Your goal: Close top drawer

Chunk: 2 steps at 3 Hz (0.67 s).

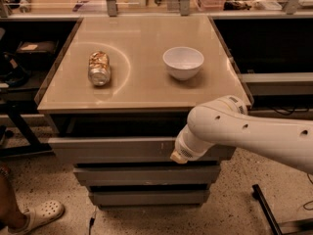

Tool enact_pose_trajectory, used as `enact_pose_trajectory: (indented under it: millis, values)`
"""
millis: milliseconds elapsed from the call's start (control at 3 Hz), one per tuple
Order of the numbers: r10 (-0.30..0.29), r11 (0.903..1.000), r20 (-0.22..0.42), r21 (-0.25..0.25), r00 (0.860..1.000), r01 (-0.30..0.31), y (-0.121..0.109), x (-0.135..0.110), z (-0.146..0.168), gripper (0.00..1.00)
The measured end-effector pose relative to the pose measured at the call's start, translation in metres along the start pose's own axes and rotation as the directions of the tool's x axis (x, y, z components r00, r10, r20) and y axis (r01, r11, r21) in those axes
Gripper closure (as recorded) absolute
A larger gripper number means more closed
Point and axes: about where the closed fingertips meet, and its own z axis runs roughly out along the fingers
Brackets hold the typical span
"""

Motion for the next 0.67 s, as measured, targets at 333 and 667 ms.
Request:
enact_pose_trajectory:
  millis: [333, 667]
  values:
    - [-0.012, 0.9999, -0.002, 0.008, 1.000, 0.012, -0.011, -0.014, 0.004, 1.00]
    - [-0.021, 0.9994, -0.008, 0.029, 1.000, 0.021, -0.027, -0.029, 0.008, 1.00]
